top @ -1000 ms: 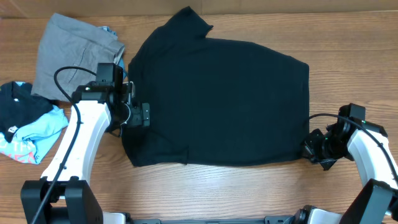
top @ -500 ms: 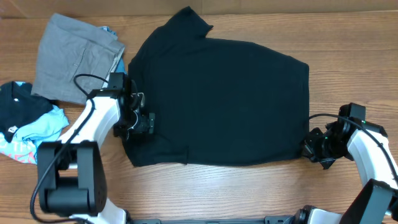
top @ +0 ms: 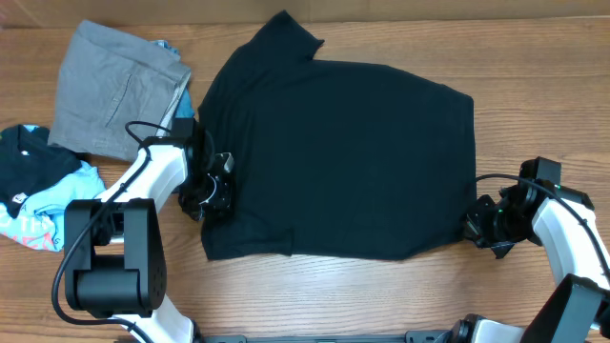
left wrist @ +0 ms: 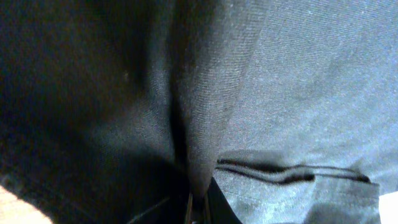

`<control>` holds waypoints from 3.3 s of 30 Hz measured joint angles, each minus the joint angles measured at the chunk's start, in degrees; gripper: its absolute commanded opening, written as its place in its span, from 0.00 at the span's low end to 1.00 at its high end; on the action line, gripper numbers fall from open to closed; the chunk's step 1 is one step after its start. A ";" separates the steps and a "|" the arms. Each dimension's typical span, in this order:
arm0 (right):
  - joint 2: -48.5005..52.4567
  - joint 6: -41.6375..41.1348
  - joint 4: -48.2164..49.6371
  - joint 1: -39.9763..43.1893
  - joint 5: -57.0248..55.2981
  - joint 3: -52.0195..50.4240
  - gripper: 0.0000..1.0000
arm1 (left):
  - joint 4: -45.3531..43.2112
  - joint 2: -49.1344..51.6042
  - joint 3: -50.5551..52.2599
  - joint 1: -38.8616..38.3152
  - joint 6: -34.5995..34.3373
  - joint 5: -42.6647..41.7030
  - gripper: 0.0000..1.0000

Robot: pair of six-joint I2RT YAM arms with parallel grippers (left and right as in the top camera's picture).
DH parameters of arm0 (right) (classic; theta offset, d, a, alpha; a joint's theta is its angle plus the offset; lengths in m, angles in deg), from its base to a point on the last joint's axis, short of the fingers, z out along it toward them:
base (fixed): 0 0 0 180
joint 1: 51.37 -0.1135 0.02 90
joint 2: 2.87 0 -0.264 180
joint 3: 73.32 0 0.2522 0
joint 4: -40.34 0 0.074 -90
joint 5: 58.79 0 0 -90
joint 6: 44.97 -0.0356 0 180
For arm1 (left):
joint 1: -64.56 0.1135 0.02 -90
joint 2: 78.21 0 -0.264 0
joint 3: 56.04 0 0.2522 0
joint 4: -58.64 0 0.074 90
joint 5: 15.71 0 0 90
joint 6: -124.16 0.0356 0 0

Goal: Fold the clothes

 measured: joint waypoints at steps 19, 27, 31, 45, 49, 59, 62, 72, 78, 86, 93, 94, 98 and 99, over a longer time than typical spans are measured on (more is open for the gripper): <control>0.00 0.07 0.22 -0.02 0.07 0.00 0.04 | 0.28 0.00 -0.15 -0.44 1.36 0.20 0.44; 0.00 0.04 0.24 -0.02 0.02 0.00 0.04 | 0.33 0.00 1.05 -0.70 1.77 -0.17 0.32; 0.00 0.02 0.22 0.00 0.00 0.00 0.04 | 0.33 0.00 1.25 -0.70 2.64 -0.39 0.56; 0.00 0.04 0.20 -0.02 0.00 0.00 0.04 | 3.56 -0.11 1.03 -0.92 3.04 0.13 0.38; 0.00 0.04 0.17 0.00 0.02 0.00 0.04 | 4.50 -0.11 1.03 -0.92 3.02 0.13 0.38; 0.00 0.04 0.13 0.00 0.02 0.00 0.04 | 9.60 -0.07 -0.35 -0.90 3.02 0.15 0.28; 0.00 0.04 0.04 0.00 -0.02 0.00 0.04 | 10.78 -0.07 -2.47 -0.92 3.06 0.13 0.34; 0.00 0.04 -0.02 0.00 0.00 0.00 0.04 | 5.53 -0.02 -1.92 -1.40 3.04 0.13 0.36; 0.00 0.04 -0.02 0.00 -0.02 0.00 0.04 | 3.02 0.02 1.90 -1.92 3.23 0.11 0.06; 0.00 0.04 0.00 0.00 0.00 0.00 0.04 | 7.76 0.04 0.44 -1.92 3.67 -0.59 0.04; 0.00 0.07 0.07 0.00 -0.02 0.00 0.04 | 14.25 0.04 -7.21 -1.92 3.72 -0.59 0.12; 0.00 0.07 0.09 0.00 0.00 0.00 0.04 | 15.63 0.04 -8.72 -1.92 3.72 -0.59 0.19; 0.00 0.04 0.15 0.00 -0.02 0.00 0.04 | 20.11 0.04 -14.47 -1.92 4.07 -0.68 0.40; 0.00 0.07 0.17 -0.02 0.00 0.00 0.04 | 20.15 0.04 -14.99 -1.92 4.22 -0.74 0.44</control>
